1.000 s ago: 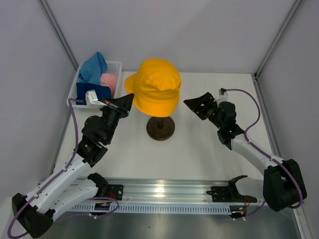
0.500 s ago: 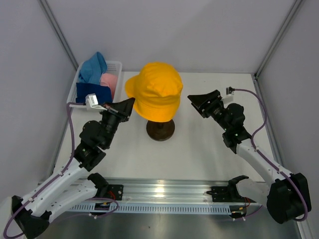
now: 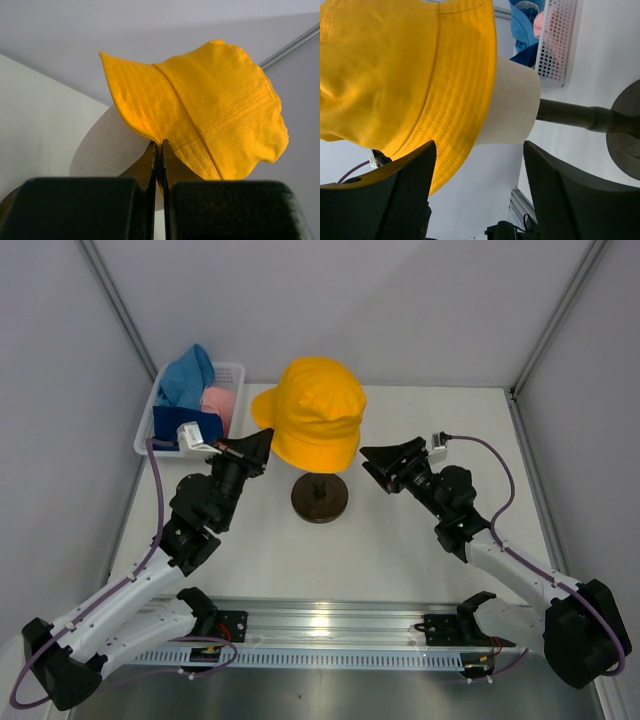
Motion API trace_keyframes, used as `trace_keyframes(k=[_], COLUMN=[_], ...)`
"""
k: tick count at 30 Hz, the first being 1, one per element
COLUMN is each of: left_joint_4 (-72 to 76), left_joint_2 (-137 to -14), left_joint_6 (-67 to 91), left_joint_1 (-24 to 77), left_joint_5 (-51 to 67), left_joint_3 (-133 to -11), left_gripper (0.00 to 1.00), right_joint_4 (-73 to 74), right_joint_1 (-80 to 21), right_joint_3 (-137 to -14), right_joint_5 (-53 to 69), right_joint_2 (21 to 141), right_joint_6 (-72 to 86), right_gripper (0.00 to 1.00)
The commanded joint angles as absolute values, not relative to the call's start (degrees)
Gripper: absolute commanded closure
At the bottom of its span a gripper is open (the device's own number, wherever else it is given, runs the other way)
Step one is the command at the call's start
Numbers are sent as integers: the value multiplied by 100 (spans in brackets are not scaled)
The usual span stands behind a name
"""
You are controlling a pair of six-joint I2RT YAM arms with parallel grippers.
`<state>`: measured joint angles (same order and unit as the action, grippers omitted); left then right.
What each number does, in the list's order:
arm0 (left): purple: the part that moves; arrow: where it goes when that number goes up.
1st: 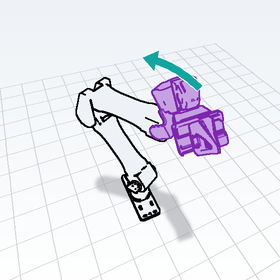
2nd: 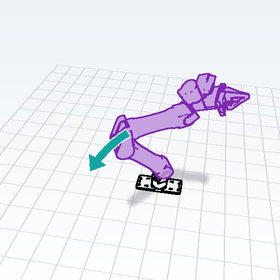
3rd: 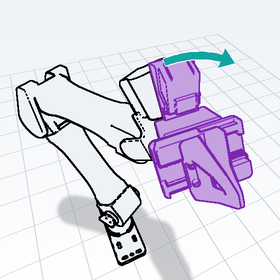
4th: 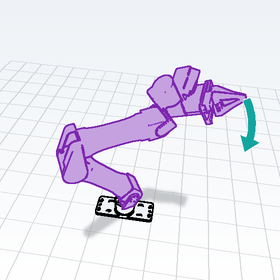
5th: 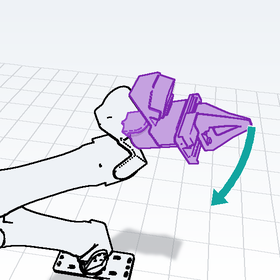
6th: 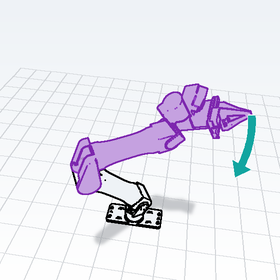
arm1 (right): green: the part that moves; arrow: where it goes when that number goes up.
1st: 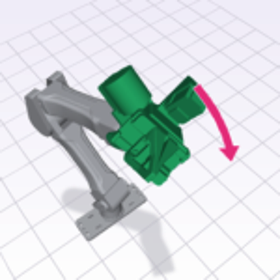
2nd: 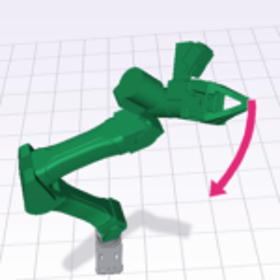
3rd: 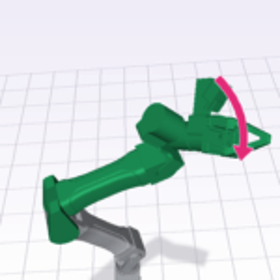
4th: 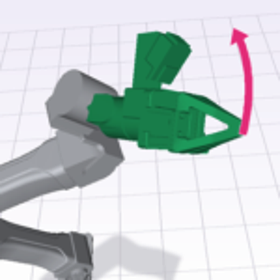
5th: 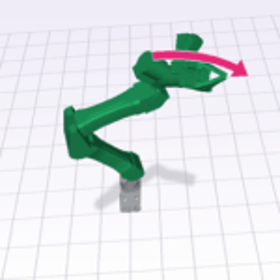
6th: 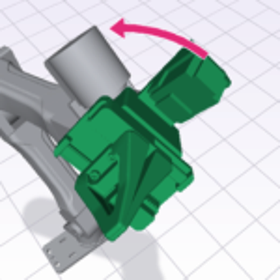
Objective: Stack the hats
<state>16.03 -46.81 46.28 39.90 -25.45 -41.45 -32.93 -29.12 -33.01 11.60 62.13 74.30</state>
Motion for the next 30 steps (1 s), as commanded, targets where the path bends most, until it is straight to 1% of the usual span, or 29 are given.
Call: trace_keyframes(k=[1,4,11,13,23,25,26,28,29,30], left_joint_4=[967,1055,1151,1169,1318,1327,1318,1318,1327,1336], left_joint_2=[-4720,-4729,-4772,-4825,-5203,-5256,-5308,-5326,-5335,-5335], left_joint_6=[4202,4175,4149,4140,4113,4113,4105,4104,4104,4104], left_joint_1=[4069,4069,4069,4069,4078,4078,4069,4078,4078,4069], left_joint_5=[-2856,-2892,-2883,-2865,-2742,-2733,-2725,-2742,-2751,-2768], left_joint_3=[-3885,-3779,-3788,-3823,-4096,-4139,-4174,-4184,-4166,-4166], left_gripper=[99,99,99,99,99,99,99,99,99,99], right_joint_4=[-3989,-4463,-5140,-5395,-5757,-5792,-5818,-5827,-5792,-5766], right_joint_1=[-3058,-3234,-3603,-3682,-3788,-3788,-3788,-3788,-3788,-3797], right_joint_3=[-3138,-2928,-2848,-2883,-3094,-3094,-3076,-3076,-3085,-3094], right_joint_5=[783,449,-369,-457,-299,-299,-316,-412,-457,-527], right_joint_2=[6143,6152,6328,6485,7154,7198,7190,7146,7119,7084], right_joint_6=[7909,8270,8753,8815,9343,9360,9378,9343,9291,9255], right_gripper=[26,25,31,31,31,35,43,52,58,61])
